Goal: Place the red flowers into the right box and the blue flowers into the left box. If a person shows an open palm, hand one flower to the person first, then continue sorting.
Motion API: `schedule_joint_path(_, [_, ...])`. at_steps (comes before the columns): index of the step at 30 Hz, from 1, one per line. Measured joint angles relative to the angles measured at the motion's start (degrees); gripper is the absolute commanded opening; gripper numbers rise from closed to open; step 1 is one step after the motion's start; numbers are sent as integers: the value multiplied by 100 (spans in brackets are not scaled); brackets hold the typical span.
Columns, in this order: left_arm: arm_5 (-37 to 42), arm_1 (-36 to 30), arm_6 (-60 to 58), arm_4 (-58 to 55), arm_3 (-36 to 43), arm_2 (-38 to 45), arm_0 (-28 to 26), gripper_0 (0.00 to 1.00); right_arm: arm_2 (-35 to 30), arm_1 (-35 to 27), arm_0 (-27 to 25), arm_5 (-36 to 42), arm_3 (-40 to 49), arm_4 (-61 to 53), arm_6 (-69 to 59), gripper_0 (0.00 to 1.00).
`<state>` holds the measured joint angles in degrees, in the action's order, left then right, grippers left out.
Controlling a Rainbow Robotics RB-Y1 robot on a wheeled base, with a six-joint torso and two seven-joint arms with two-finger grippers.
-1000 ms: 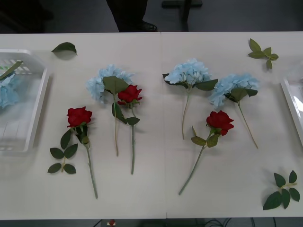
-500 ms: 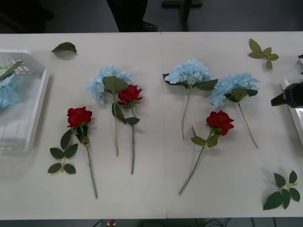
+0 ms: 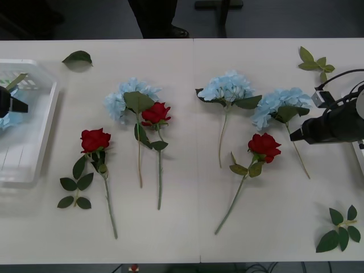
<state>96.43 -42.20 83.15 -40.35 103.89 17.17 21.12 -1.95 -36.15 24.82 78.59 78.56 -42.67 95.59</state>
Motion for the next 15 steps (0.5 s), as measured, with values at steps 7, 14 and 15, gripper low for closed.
schedule_joint_path(7, [32, 1219, -1161, 1242, 747, -440, 1, 100, 460, 2, 0, -401, -199, 86, 0, 100])
schedule_joint_path(14, [-49, 2122, -1554, 2652, 1080, -1212, -86, 100, 398, 159, 0, -402, -199, 297, 0, 100])
schedule_joint_path(15, [-133, 2219, -1603, 2824, 1149, -1316, -163, 100, 372, 193, 0, -402, -199, 321, 0, 100])
